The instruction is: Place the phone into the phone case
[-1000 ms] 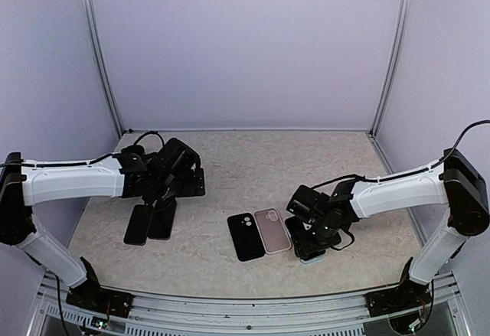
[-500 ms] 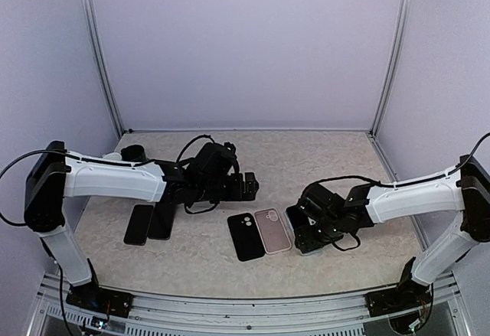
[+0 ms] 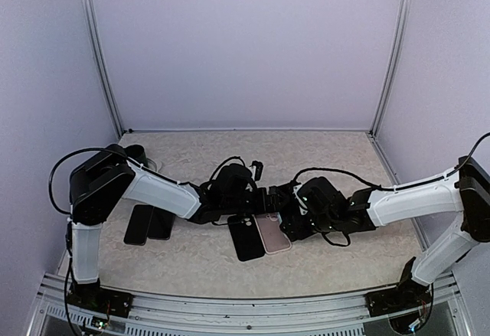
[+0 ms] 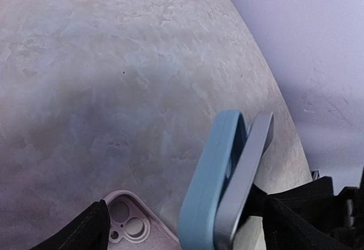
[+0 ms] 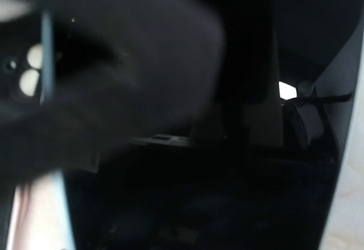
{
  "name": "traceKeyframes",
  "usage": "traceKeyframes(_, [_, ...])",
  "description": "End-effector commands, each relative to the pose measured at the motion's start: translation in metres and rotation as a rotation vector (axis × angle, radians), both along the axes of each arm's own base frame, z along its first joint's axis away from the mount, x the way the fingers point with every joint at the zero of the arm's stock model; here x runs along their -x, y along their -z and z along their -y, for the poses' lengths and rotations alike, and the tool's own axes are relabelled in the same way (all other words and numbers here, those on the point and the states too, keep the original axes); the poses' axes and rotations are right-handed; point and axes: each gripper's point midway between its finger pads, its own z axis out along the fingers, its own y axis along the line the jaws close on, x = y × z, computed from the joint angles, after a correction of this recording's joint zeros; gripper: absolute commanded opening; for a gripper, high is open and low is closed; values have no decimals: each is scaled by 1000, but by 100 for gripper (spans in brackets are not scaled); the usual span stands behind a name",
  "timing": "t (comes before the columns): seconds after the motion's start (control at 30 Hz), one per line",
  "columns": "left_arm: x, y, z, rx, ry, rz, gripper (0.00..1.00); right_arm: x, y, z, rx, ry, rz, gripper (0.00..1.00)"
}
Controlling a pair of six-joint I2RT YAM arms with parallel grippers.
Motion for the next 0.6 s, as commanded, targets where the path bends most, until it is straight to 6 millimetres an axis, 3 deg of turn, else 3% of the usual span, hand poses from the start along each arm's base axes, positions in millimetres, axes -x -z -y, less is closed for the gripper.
traceKeyframes(0.0, [-5, -19, 17, 88, 40, 59, 86, -14, -17, -14, -63, -34, 92, 36])
traceKeyframes(0.17, [4, -28, 20, 182, 112, 96, 70, -15, -14, -15, -51, -43, 90, 36])
traceKeyframes(0.27, [5, -32, 20, 213, 121, 108, 68, -14, -13, -15, -51, -52, 87, 36])
traceKeyframes(0.43, [5, -30, 20, 242, 146, 92, 38, -15, -19, -15, -55, -54, 101, 36])
traceKeyframes(0.57, [9, -30, 20, 248, 171, 95, 21, -17, -24, -14, -58, -54, 117, 36])
